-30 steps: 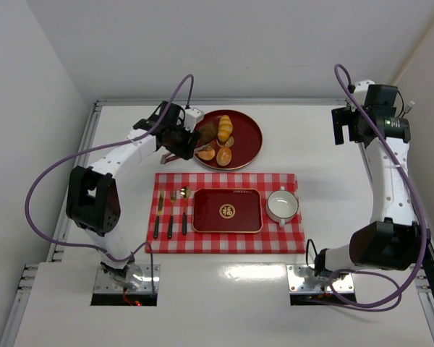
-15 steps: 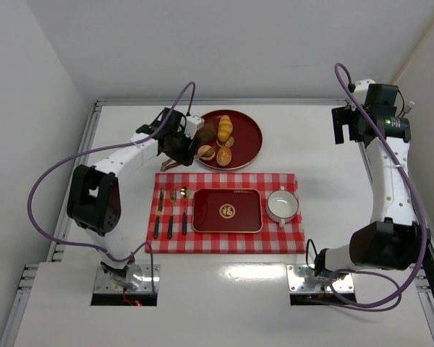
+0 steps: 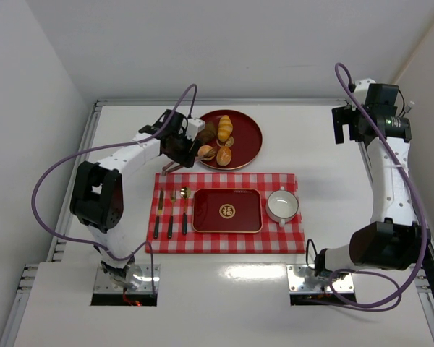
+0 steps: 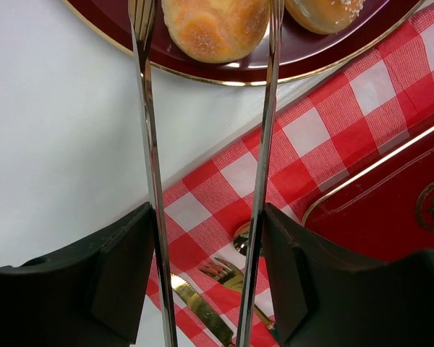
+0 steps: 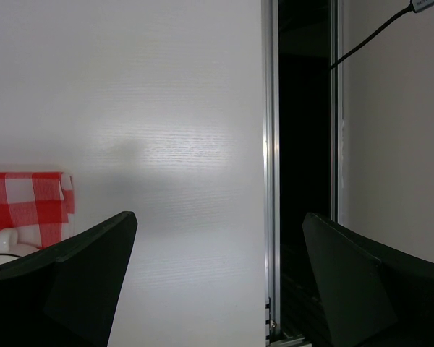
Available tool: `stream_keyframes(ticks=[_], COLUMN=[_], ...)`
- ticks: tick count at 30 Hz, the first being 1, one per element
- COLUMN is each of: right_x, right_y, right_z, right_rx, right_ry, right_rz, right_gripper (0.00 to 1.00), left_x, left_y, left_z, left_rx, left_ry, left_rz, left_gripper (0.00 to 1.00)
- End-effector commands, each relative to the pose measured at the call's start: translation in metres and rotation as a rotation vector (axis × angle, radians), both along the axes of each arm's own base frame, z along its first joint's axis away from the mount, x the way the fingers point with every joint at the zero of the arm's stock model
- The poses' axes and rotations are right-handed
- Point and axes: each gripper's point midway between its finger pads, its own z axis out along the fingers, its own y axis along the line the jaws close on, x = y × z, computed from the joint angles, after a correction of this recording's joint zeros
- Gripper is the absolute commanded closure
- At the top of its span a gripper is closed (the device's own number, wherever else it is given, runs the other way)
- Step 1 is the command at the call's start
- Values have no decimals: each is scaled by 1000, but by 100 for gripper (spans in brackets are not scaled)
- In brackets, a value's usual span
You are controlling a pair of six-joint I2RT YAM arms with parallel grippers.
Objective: Place the bread
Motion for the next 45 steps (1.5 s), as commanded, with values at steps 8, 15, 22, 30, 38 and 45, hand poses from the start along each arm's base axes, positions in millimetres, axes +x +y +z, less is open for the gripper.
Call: stream_keyframes(ticks=[8,15,22,30,38,45], right_x=[6,6,14,45,63,77], right_y=[-1,-1,2,2,-3,-10], right_z=[20,20,11,-6,-26,-28], right_rx=[-2,-2,9,38,9,-19], right_ry=[-61,-61,-37,-2,45,91], right_rz=[-2,-2,14,37,53,59], right_gripper=[1,1,1,1,1,1], left_x=[-3,-5,1,-18,-102,-170], left_y=[-8,-7,-7,-5,-25,-41], left_z=[0,-1,49,120,128,115], left_rx=[-19,-19,-45,-107,-111,2], left_ry=[13,12,-109,-253,-168,-83], left_rz=[-17,-17,-28,-60,-310,-499], left_gripper=[43,66,72,72,73,73])
